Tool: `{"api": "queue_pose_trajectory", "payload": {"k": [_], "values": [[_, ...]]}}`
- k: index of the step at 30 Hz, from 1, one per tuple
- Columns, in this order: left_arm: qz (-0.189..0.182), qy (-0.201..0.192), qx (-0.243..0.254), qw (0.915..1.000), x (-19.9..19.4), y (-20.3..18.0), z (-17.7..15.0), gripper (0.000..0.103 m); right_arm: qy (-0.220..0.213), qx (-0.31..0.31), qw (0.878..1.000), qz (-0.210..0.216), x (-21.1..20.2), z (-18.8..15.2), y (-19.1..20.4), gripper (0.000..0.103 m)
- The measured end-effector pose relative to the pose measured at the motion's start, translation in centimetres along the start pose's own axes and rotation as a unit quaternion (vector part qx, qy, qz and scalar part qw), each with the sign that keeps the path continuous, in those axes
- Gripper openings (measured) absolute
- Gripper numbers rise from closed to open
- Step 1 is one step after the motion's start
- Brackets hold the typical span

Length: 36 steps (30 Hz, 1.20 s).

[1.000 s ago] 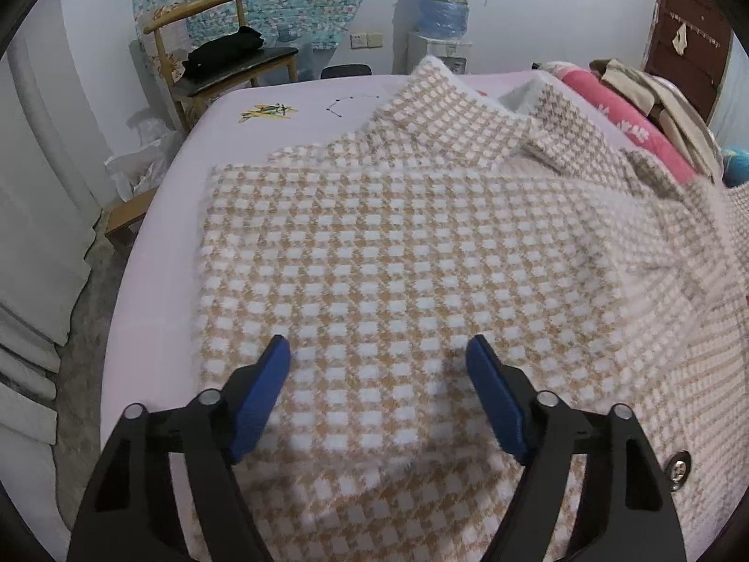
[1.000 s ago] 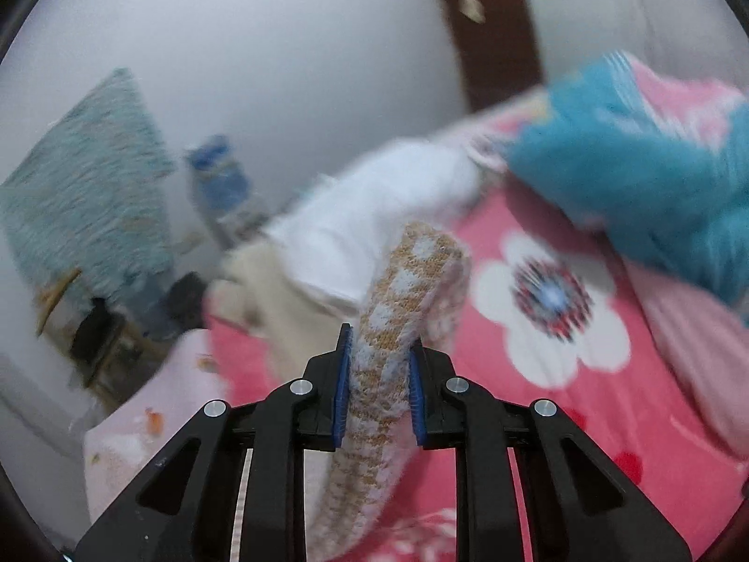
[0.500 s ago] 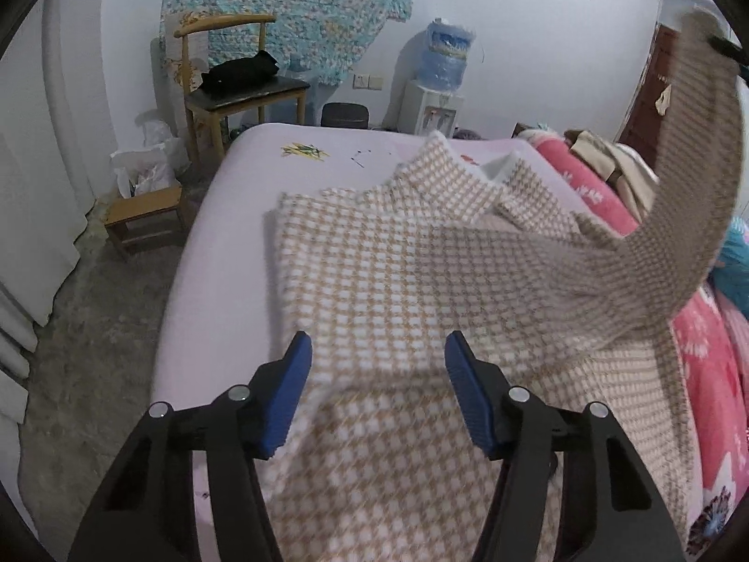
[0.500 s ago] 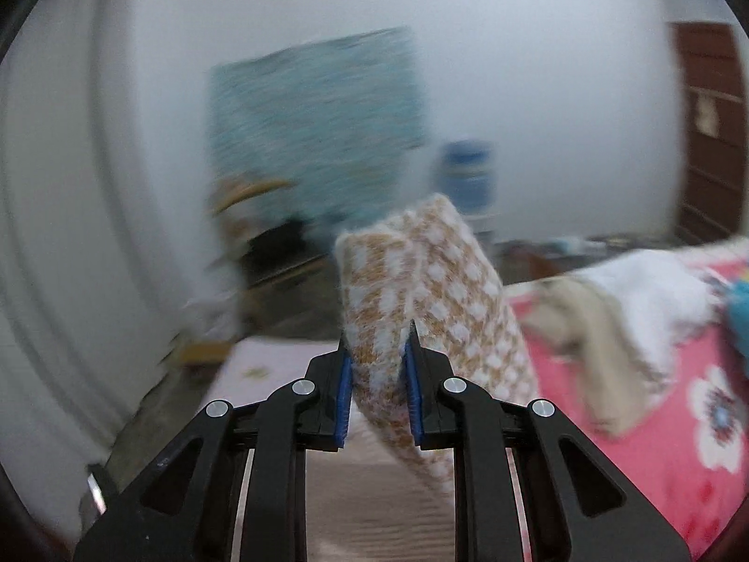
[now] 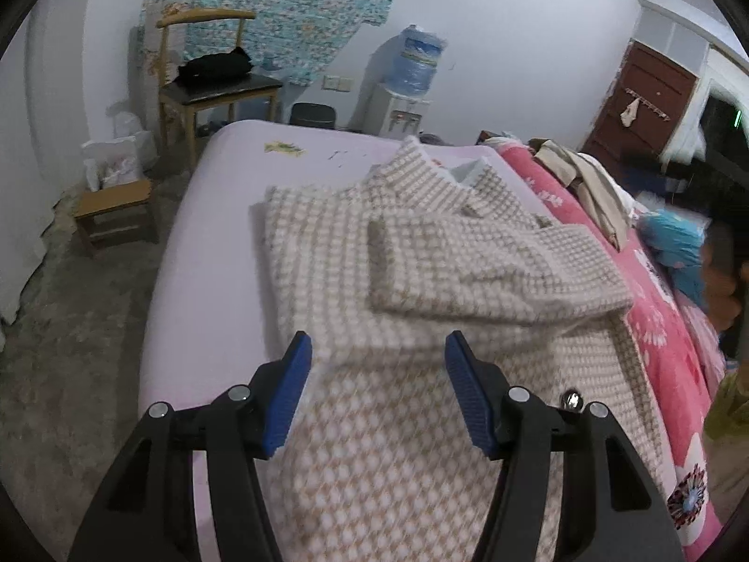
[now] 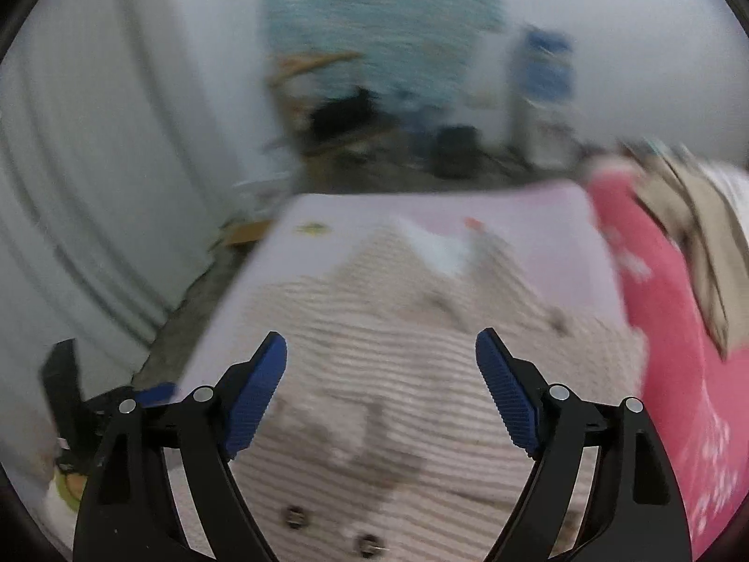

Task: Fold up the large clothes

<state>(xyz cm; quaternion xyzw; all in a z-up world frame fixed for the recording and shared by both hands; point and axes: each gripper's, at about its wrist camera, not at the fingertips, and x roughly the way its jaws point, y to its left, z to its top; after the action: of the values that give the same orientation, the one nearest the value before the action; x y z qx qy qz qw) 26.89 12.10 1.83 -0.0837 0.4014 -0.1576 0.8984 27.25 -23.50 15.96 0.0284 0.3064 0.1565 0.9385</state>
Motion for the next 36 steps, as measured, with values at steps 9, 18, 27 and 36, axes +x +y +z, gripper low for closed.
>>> {"api": "queue_pose_trajectory", "payload": {"k": [9, 18, 27, 36], "values": [[-0.065, 0.096, -0.087, 0.9894, 12.0, 0.8, 6.3, 0.056, 0.02, 0.151, 0.984, -0.088, 1.9, -3.3, -13.5, 0.076], [-0.022, 0.079, -0.062, 0.9947, 13.2, -0.4, 7.1, 0.007, 0.027, 0.186, 0.978, -0.091, 2.8, -5.3, -18.4, 0.076], [0.046, 0.019, -0.067, 0.9965, 7.2, 2.9, 6.3, 0.006, 0.043, 0.15, 0.984, -0.087, 4.9, -5.6, -17.3, 0.076], [0.089, -0.02, -0.046, 0.9948, 6.4, 2.9, 4.5, 0.007, 0.06, 0.136, 0.986, -0.08, 8.1, -4.5, -15.9, 0.041]]}}
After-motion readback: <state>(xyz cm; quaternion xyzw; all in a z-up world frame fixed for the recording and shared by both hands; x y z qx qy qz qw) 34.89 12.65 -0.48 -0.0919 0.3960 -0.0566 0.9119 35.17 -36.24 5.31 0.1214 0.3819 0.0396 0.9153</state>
